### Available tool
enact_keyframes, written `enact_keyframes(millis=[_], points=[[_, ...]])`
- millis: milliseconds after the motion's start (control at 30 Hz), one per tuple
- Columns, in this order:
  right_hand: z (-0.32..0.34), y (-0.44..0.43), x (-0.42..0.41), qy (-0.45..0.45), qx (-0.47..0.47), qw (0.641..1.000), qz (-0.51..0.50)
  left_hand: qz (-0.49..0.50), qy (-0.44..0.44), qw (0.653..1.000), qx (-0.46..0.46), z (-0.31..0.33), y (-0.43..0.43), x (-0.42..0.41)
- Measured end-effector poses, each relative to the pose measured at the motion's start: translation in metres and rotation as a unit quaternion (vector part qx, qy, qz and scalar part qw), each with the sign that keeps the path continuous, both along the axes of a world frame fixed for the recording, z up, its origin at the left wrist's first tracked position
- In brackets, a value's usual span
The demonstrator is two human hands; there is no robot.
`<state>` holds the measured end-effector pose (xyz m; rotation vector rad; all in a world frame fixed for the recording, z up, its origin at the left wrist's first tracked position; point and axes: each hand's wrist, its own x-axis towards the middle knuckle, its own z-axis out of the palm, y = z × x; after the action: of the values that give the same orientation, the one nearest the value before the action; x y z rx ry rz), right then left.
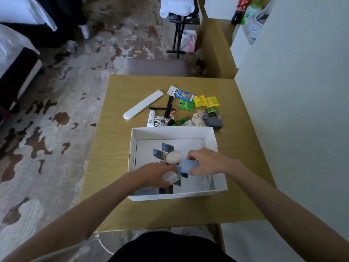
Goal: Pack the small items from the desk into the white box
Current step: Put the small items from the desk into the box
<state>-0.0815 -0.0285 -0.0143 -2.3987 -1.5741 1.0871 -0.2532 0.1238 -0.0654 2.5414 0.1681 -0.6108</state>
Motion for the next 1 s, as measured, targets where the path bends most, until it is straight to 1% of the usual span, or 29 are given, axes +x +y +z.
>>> enact_keyframes(millis=[67,133,233,400,467,533,633,800,1000], points=[[-0.007,-0.001,-0.008,-0.026,-0.021,0.999,0.041,-0.027,0.016,0.999,0.033,-0.003,-0.002,-0.007],[-0.014,-0.002,-0.015,-0.049,-0.032,0.995,0.081,-0.043,0.020,0.998,0.045,-0.003,-0.001,-0.013],[-0.025,-0.004,-0.025,-0.057,-0.035,0.992,0.105,-0.055,0.034,0.997,0.035,0.001,0.001,-0.019],[-0.040,-0.010,-0.034,-0.046,-0.016,0.990,0.135,-0.017,0.085,0.996,-0.019,0.005,0.002,-0.023],[-0.044,-0.010,-0.035,-0.034,-0.010,0.988,0.148,-0.021,0.091,0.996,-0.006,0.007,0.002,-0.024],[-0.044,-0.010,-0.036,-0.002,-0.007,0.991,0.134,-0.029,0.090,0.995,0.024,0.009,0.001,-0.025],[-0.042,-0.008,-0.038,0.067,-0.002,0.994,0.085,-0.032,0.083,0.994,0.064,0.009,0.001,-0.025],[-0.048,-0.005,-0.046,0.079,0.021,0.994,0.079,-0.035,0.064,0.992,0.106,0.009,0.005,-0.021],[-0.049,-0.008,-0.040,0.130,0.008,0.991,0.035,-0.053,0.063,0.991,0.103,0.010,0.007,-0.018]])
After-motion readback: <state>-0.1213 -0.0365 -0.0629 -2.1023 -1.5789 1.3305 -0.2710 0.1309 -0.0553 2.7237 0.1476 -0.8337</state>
